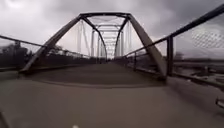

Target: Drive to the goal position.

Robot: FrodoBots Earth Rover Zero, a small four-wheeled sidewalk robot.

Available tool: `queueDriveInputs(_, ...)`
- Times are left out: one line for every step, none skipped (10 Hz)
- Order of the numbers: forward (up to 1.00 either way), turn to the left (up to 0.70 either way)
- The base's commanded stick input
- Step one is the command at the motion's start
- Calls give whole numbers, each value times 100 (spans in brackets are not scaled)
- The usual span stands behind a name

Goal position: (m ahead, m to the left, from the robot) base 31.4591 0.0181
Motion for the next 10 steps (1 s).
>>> queueDriveInputs(100,0)
queueDriveInputs(100,0)
queueDriveInputs(100,0)
queueDriveInputs(100,0)
queueDriveInputs(100,0)
queueDriveInputs(100,0)
queueDriveInputs(100,0)
queueDriveInputs(100,-20)
queueDriveInputs(100,-39)
queueDriveInputs(100,-40)
